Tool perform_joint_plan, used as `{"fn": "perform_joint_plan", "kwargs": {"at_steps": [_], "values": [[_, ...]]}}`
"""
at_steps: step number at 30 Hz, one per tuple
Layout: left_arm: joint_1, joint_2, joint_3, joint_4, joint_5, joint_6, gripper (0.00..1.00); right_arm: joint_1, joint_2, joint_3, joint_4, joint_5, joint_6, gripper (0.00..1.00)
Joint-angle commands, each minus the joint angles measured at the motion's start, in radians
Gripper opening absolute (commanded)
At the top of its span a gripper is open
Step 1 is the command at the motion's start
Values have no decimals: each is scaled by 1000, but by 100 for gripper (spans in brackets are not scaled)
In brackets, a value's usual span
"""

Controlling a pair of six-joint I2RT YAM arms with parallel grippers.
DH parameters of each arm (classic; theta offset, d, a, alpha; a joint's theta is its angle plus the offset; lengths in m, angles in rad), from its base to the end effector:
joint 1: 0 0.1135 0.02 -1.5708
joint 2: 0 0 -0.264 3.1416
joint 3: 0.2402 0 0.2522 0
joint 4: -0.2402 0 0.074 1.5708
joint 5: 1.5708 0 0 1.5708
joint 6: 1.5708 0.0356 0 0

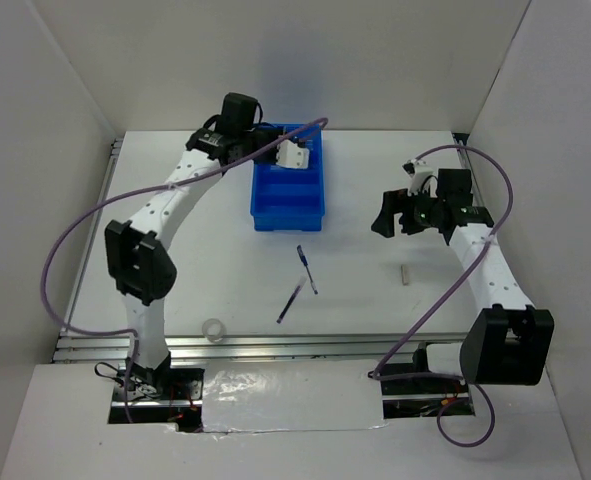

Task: Sort the stationery into containers
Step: Place the pen in the storage box, then pick up the pen from the center of the board.

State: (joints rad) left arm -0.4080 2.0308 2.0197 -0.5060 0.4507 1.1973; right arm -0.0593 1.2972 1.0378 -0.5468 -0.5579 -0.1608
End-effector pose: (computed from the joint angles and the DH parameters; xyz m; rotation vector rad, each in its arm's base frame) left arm 0.4299 -0.2027 0.3549 1.6352 1.2063 0.0242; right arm 0.2736 0.0026 0.2876 -0.3767 2.2566 0.5467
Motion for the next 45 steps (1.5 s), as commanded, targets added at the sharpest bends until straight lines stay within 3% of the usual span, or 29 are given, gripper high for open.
{"fn": "perform_joint_plan", "kwargs": {"at_steps": [1, 3, 7, 11, 13, 15, 23, 29, 33, 45], "values": [[-69, -99, -22, -368, 63, 209, 33, -5, -55, -13, 13, -14, 10, 97], [-109, -103, -35, -480, 22, 228, 40, -7, -68, -19, 10, -16, 12, 97], [-173, -58, -35, -619, -46, 252, 62, -17, -95, -28, 2, -13, 9, 97], [-225, 25, 46, -762, -35, 315, 55, -33, -116, -36, -4, -8, 7, 97], [-239, 31, 11, -756, -34, 390, 44, -42, -124, -44, -4, -11, 10, 97], [-250, 11, -70, -738, -11, 510, 42, -51, -128, -50, -2, -16, 14, 97], [-337, 108, -107, -744, 11, 583, 30, -92, -145, -61, -10, -22, 7, 97], [-351, 146, -108, -704, 34, 596, 32, -128, -164, -71, -7, -39, 10, 97], [-357, 166, -118, -671, 43, 599, 42, -148, -170, -81, -8, -45, 9, 97], [-353, 241, -101, -606, 11, 610, 41, -175, -168, -74, -25, -53, -9, 97]]}}
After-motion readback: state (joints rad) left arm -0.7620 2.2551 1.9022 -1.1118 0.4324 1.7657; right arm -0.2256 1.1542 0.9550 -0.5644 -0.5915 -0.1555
